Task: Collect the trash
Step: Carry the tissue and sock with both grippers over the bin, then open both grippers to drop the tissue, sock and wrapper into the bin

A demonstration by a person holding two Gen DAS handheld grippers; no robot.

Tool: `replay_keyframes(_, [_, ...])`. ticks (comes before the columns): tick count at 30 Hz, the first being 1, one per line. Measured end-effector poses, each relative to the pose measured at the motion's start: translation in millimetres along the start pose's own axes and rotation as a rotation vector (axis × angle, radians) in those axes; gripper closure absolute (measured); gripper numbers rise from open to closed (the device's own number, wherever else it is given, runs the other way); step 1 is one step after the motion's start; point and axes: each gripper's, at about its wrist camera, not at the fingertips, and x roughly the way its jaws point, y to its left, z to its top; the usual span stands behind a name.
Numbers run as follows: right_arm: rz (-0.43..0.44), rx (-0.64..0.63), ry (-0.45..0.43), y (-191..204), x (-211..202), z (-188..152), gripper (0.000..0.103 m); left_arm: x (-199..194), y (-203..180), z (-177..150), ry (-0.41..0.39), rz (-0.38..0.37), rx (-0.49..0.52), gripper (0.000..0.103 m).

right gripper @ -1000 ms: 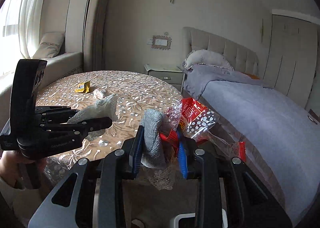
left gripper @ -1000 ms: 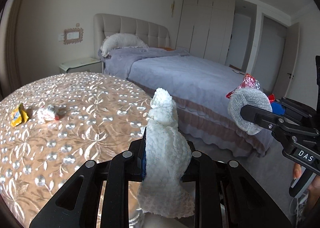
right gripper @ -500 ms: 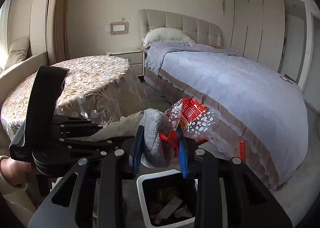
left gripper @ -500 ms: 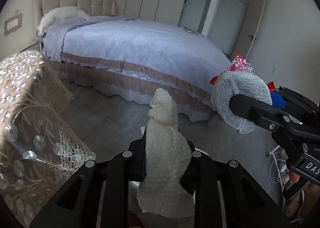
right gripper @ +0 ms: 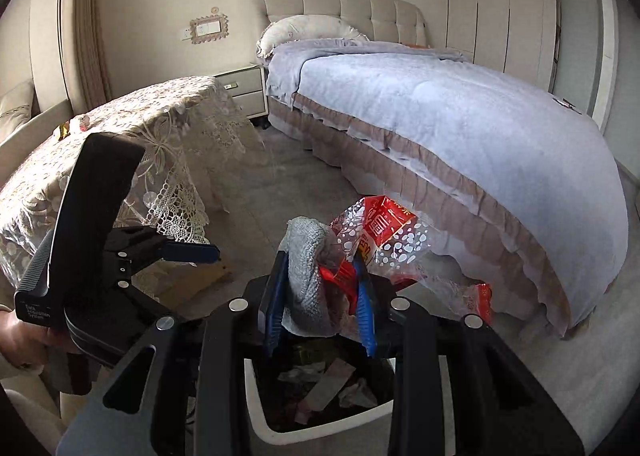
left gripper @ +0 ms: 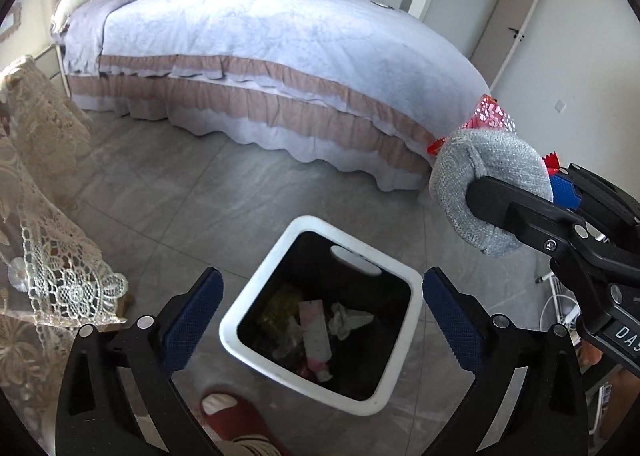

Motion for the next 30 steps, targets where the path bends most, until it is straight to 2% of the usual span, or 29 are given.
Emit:
replay_keyframes(5, [0.030, 0.021, 0.036, -9, 18, -11, 0.070, -15, 23, 5, -0.042, 0.118, -0.041, 0.005])
replay_keyframes(9, [0.074, 0.025, 0.067, -4, 36, -20, 0.070, -23, 33, 15, -0.088, 0.169, -0.047, 0.005])
replay_keyframes(12, [0.095, 0.010, 0.087, 3, 53, -31, 0.070, -28, 33, 17, -0.116, 0.181, -0.039, 0.005])
replay_keyframes(17, [0.096, -0.002, 0.137, 9, 82, -57, 0.070, -32, 35, 12, -0.117, 0.175, -0.041, 0.005])
replay_keyframes(19, [0.076, -0.010, 0.137, 9, 86, -62, 0.061, -33, 36, 11, -0.117, 0.174, -0.043, 0.005])
replay_keyframes(20, [0.070, -0.016, 0.139, 10, 87, -64, 0.027, -34, 36, 11, -0.116, 0.172, -0.045, 0.005])
replay_keyframes(21, [0.074, -0.027, 0.145, 10, 89, -64, 0.006, -34, 37, 11, -0.114, 0.169, -0.046, 0.005])
replay_keyframes(24, [0.026, -0.088, 0.094, 13, 86, -64, 0.004, -36, 36, 12, -0.102, 0.163, -0.042, 0.005])
replay_keyframes(26, [0.027, -0.093, 0.097, 12, 85, -60, 0.004, -40, 36, 12, -0.112, 0.173, -0.036, 0.005])
replay_keyframes(30, [0.032, -0.071, 0.042, 11, 69, -43, 0.004, -53, 37, 12, -0.138, 0.187, -0.028, 0.005])
